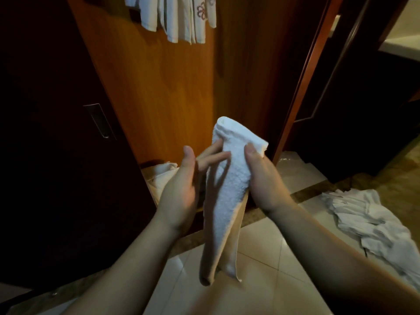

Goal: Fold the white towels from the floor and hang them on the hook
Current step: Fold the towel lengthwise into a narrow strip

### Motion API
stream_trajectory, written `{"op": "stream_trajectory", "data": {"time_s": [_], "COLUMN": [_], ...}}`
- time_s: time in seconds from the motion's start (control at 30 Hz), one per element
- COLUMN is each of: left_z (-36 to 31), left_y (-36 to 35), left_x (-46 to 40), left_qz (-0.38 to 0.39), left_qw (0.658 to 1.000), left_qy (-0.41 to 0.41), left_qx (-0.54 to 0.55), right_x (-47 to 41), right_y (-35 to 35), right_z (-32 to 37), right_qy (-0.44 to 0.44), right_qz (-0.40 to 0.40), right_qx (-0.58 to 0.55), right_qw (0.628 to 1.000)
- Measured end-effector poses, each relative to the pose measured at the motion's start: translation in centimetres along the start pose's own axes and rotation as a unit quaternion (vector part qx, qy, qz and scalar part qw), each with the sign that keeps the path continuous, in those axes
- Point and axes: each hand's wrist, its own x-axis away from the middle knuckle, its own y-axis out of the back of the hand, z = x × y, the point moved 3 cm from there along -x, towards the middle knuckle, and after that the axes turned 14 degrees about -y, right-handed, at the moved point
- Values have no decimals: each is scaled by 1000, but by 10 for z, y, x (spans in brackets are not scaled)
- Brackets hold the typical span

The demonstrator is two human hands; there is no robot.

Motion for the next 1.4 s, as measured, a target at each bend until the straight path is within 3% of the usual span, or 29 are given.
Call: {"op": "stream_trajectory", "data": {"time_s": [0.13, 0.3, 0.47, 0.6, 0.67, 0.73, 0.8, 0.9, 1.13, 1.3, 1.4], "left_z": [17, 16, -2, -10, -15, -25, -35, -47, -49, -47, -52], "left_y": [26, 27, 23, 7, 0, -5, -6, -1, 26, 42, 48], "left_x": [-15, -42, -56, -59, -62, -70, -80, -101, -141, -158, -167], "left_qz": [-84, 11, 27, 47, 37, 15, -5, -26, -107, -140, -149], "left_qw": [993, 993, 991, 986, 985, 985, 980, 982, 975, 970, 969], "left_qy": [19, 103, 98, 105, 109, 104, 108, 120, 171, 176, 171], "left_qx": [-85, 52, 92, 122, 125, 138, 166, 144, 91, 94, 99], "right_x": [-6, -10, -9, -17, -24, -34, -41, -48, -53, -49, -42], "right_y": [17, 22, 29, 38, 43, 47, 45, 37, 21, 13, 12], "right_z": [26, 51, 73, 77, 75, 66, 47, 6, -29, -27, -13], "right_qy": [32, 60, 88, 92, 80, 10, -69, -138, -189, -137, -85], "right_qz": [3, 77, 103, 126, 139, 173, 164, 111, 194, 220, 210], "right_qx": [63, 156, 187, 135, 38, -120, -181, -146, -213, -214, -150], "right_qw": [997, 983, 973, 979, 986, 977, 967, 973, 939, 942, 962]}}
